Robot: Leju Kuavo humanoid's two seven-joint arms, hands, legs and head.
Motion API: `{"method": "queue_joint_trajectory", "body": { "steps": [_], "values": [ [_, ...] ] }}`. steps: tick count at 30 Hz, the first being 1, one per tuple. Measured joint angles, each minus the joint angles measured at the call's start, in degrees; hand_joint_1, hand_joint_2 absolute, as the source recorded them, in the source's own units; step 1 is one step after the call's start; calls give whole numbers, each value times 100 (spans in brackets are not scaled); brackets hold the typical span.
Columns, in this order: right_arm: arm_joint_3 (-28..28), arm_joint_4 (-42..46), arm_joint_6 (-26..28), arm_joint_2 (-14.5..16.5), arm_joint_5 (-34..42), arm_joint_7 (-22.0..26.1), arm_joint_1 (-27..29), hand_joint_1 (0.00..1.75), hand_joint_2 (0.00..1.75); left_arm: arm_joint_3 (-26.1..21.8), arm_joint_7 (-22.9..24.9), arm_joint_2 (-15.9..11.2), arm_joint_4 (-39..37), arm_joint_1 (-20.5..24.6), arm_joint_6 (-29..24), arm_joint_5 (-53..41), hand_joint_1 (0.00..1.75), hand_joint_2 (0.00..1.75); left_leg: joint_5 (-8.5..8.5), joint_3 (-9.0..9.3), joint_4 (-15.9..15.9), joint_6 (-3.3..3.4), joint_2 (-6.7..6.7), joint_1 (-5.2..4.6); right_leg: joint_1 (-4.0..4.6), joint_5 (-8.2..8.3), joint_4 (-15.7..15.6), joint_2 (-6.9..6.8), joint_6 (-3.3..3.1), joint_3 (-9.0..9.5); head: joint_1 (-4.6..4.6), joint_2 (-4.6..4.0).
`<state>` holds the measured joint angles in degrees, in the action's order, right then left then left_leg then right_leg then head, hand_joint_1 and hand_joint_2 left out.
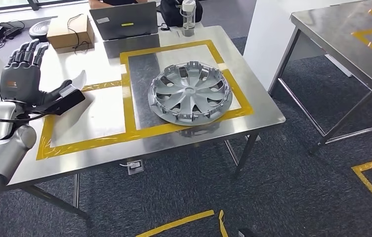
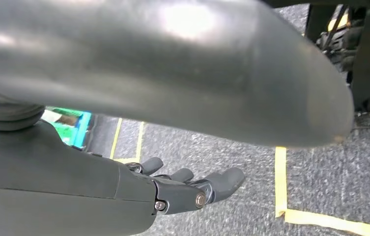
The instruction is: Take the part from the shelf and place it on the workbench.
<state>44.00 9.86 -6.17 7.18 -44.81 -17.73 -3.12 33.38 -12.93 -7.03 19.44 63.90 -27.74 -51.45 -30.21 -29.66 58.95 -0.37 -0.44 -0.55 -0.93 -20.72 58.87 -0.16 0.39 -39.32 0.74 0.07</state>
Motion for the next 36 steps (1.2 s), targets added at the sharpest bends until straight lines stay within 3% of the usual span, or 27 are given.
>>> {"method": "queue_joint_trajectory", "body": {
  "steps": [2,3,4,6,7,8,9,11,13,15,17,18,20,22,23,24,26,28,29,30,32,33,34,36],
  "values": [
    [21,0,12,5,18,2,9,0,0,4,45,15,-4,-9,-6,-37,0,0,108,-74,-44,97,13,3,-19,14,-7,10,73,-37,-9,0],
    [27,0,13,8,23,3,15,0,0,6,62,27,-5,-13,-6,-45,0,0,180,-121,-65,148,21,12,-21,-120,85,15,102,-92,-5,0],
    [31,0,13,9,29,-1,19,0,0,7,77,38,-6,-17,-5,-48,0,0,258,-183,-81,188,29,23,-24,-354,292,20,124,-174,1,0],
    [45,0,12,11,36,-17,20,0,0,7,101,46,-9,-44,-4,-48,0,0,401,-348,-77,235,30,17,-20,-944,1012,22,160,-378,12,0],
    [56,0,12,11,38,-22,19,0,0,7,106,45,-13,-70,1,-45,0,0,467,-439,-71,240,29,11,-17,-1124,1373,22,171,-444,14,0],
    [69,0,12,10,38,-23,18,0,0,7,108,43,-21,-100,9,-41,0,0,530,-528,-63,239,27,7,-12,-1182,1613,22,173,-445,14,0],
    [84,0,11,8,38,-23,17,0,0,7,106,38,-30,-132,19,-37,0,0,590,-615,-50,232,25,5,-6,-1117,1647,22,167,-345,16,0],
    [109,0,10,1,38,-23,13,0,0,5,81,19,-48,-171,56,-77,0,0,695,-774,-9,204,19,7,8,-881,1135,24,132,150,20,0],
    [121,3,9,-10,38,-20,5,0,0,-7,53,-18,-55,-187,95,-189,0,0,779,-874,26,149,16,1,42,-883,367,29,61,711,25,0],
    [125,7,9,-16,31,-11,2,0,0,-22,72,-51,-65,-203,132,-270,0,0,857,-890,20,78,19,3,83,-965,36,33,-19,896,35,0],
    [126,7,9,-15,22,-5,4,0,0,-34,109,-74,-82,-235,170,-289,0,0,920,-893,-4,11,15,15,77,-872,3,17,-92,842,44,0],
    [127,7,8,-14,19,-5,-1,0,0,-40,122,-98,-90,-259,179,-291,0,0,845,-928,42,-18,13,20,65,-802,-17,3,-132,805,40,0],
    [128,7,4,-13,6,-4,-8,0,0,-56,175,-146,-113,-328,188,-291,0,0,401,-1069,434,-74,13,41,41,-653,-52,-23,-188,694,29,0],
    [130,7,-2,-14,-16,-6,-4,0,0,-80,279,-178,-152,-459,218,-273,0,0,-116,-1235,1150,-123,18,60,40,-517,-51,-24,-198,536,16,0],
    [131,7,-5,-14,-25,-7,0,0,0,-92,330,-188,-175,-553,240,-261,0,0,-213,-1264,1447,-139,18,68,41,-448,-48,-26,-194,449,15,0],
    [131,7,-6,-14,-29,-7,3,0,0,-102,373,-194,-200,-652,259,-250,0,0,-181,-1220,1598,-147,18,76,40,-377,-43,-29,-187,354,14,0],
    [131,7,-2,-14,-31,-6,2,0,0,-120,435,-201,-238,-808,273,-241,0,0,84,-843,1312,-144,19,90,40,-243,-28,-37,-160,171,15,0],
    [132,8,7,-15,-31,-9,0,0,0,-141,473,-202,-255,-892,272,-227,0,0,70,-242,535,-110,14,81,45,-128,-6,-44,-107,42,25,0],
    [135,8,10,-16,-29,-10,-2,0,0,-150,485,-203,-258,-929,270,-218,0,0,-2,-41,222,-81,9,68,45,-78,-3,-46,-73,19,36,0],
    [139,9,12,-16,-28,-7,-3,0,0,-156,494,-208,-265,-969,269,-210,0,0,-70,62,33,-43,5,43,40,-24,-13,-45,-36,12,38,0],
    [149,8,15,-16,-27,1,6,0,0,-170,511,-223,-284,-1064,267,-201,0,0,4,22,-45,56,10,10,12,66,-51,-38,41,7,30,0],
    [154,7,19,-15,-29,5,14,0,0,-176,517,-230,-295,-1102,267,-197,0,0,66,-16,-52,110,19,5,-2,13,-27,-30,74,-29,19,0],
    [156,7,22,-13,-31,-4,23,0,0,-183,522,-232,-301,-1135,264,-191,0,0,138,-70,-64,161,28,11,-9,-151,84,-22,102,-89,19,0],
    [157,7,26,-8,-45,-44,26,0,0,-202,539,-240,-309,-1193,255,-179,0,0,291,-220,-70,223,35,15,-9,-745,662,-12,134,-280,27,0]
  ]
}}
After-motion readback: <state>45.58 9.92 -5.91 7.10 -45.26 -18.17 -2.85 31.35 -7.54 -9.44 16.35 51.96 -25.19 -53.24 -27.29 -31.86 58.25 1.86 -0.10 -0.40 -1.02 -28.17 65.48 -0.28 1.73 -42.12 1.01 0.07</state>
